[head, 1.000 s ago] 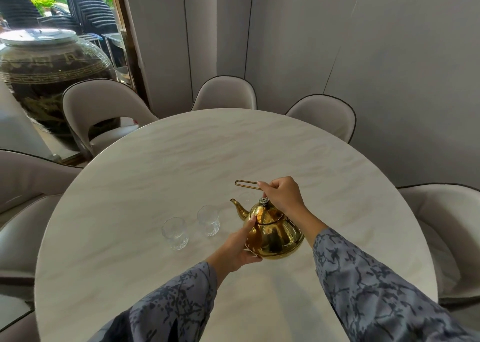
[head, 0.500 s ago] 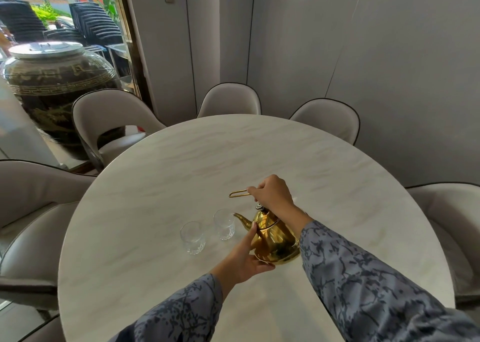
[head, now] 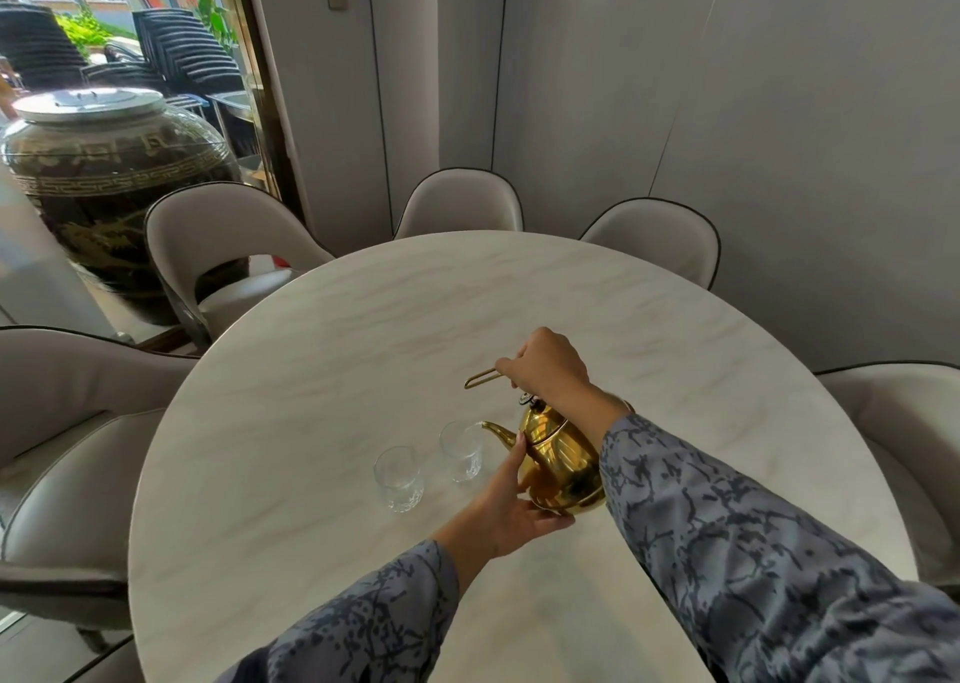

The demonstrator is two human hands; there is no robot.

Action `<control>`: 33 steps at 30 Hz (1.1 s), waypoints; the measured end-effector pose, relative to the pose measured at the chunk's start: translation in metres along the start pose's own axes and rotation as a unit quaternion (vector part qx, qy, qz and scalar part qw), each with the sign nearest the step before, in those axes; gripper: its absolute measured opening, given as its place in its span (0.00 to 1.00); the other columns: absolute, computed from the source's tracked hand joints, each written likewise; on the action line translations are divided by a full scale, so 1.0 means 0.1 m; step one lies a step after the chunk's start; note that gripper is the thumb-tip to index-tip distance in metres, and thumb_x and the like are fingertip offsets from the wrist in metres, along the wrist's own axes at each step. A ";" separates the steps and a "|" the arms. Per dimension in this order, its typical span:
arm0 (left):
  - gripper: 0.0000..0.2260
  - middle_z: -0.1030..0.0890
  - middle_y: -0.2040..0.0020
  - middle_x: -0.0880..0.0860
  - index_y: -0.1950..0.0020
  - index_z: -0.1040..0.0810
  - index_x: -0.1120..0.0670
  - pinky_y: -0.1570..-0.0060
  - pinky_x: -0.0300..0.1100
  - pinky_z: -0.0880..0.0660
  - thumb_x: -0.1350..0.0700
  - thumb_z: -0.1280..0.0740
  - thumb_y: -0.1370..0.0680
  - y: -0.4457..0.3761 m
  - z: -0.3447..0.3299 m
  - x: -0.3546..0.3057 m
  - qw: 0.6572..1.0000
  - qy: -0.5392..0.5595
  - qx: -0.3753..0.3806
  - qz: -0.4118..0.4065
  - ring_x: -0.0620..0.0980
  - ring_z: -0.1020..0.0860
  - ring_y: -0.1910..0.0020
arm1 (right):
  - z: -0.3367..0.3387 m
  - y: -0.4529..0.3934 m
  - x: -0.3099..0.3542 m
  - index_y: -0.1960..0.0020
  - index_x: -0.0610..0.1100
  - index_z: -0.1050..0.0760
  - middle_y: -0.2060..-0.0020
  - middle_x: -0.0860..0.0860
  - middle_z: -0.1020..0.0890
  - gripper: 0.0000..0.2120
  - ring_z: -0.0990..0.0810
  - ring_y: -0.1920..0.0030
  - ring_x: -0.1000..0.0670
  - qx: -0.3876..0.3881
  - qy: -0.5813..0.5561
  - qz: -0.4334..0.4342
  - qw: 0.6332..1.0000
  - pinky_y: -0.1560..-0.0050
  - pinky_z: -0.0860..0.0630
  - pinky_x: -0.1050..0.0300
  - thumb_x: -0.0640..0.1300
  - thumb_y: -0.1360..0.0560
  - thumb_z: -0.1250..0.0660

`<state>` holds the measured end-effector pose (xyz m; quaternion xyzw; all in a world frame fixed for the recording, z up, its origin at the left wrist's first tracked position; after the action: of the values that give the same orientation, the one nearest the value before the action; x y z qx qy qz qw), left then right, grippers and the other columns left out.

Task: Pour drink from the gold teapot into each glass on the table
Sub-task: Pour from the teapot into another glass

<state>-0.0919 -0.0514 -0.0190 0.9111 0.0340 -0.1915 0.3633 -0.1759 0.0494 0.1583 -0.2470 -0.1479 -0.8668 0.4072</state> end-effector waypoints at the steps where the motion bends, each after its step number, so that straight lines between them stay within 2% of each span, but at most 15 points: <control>1: 0.43 0.26 0.31 0.67 0.24 0.39 0.59 0.41 0.56 0.22 0.34 0.31 0.29 0.00 0.00 -0.01 1.000 0.001 0.002 0.001 0.66 0.22 0.37 | 0.00 -0.01 0.02 0.58 0.35 0.17 0.64 0.43 0.14 0.16 0.21 0.68 0.45 0.001 0.003 0.000 1.000 0.67 0.28 0.57 0.50 0.31 0.30; 9: 0.44 0.26 0.32 0.67 0.23 0.40 0.60 0.46 0.56 0.19 0.34 0.31 0.29 0.02 -0.05 -0.04 1.000 0.008 0.014 0.003 0.65 0.20 0.40 | 0.02 -0.03 0.12 0.59 0.37 0.18 0.63 0.44 0.15 0.15 0.16 0.61 0.43 0.011 0.018 0.004 1.000 0.66 0.28 0.58 0.50 0.31 0.30; 14: 0.42 0.27 0.31 0.67 0.23 0.40 0.59 0.51 0.55 0.17 0.34 0.33 0.27 0.06 -0.08 -0.03 1.000 0.014 0.015 0.007 0.65 0.20 0.42 | 0.00 -0.03 0.13 0.59 0.36 0.18 0.64 0.44 0.14 0.15 0.16 0.63 0.43 0.012 0.019 0.010 1.000 0.67 0.28 0.58 0.49 0.31 0.31; 20: 0.42 0.27 0.31 0.68 0.23 0.40 0.60 0.52 0.55 0.17 0.34 0.33 0.27 0.05 -0.09 -0.03 1.000 0.017 0.022 0.011 0.65 0.20 0.41 | 0.01 -0.03 0.13 0.59 0.36 0.18 0.66 0.44 0.17 0.14 0.22 0.68 0.45 0.012 0.023 0.012 1.000 0.69 0.31 0.59 0.48 0.30 0.31; 23: 0.43 0.27 0.31 0.68 0.23 0.41 0.61 0.50 0.56 0.17 0.34 0.33 0.27 0.03 -0.10 -0.03 0.999 0.017 0.027 0.011 0.66 0.20 0.40 | 0.02 -0.03 0.13 0.60 0.36 0.18 0.69 0.46 0.20 0.14 0.23 0.68 0.45 0.013 0.026 0.013 0.999 0.68 0.31 0.59 0.48 0.30 0.30; 33: 0.43 0.28 0.30 0.68 0.23 0.40 0.61 0.40 0.57 0.21 0.34 0.32 0.27 -0.01 -0.14 -0.03 0.999 0.020 0.034 0.018 0.67 0.22 0.37 | 0.06 -0.07 0.15 0.58 0.37 0.18 0.64 0.44 0.15 0.14 0.20 0.66 0.45 0.011 0.042 0.016 0.999 0.67 0.29 0.59 0.49 0.30 0.31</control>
<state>-0.0905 -0.0410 -0.0095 0.9270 0.0178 -0.1678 0.3351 -0.1875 0.0472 0.1710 -0.2080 -0.1358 -0.8684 0.4291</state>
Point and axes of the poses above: each hand's wrist, its own y-axis away from the middle knuckle, its own z-axis out of the back of the hand, x = y × z, the point moved 10 cm from there along -y, towards the middle knuckle
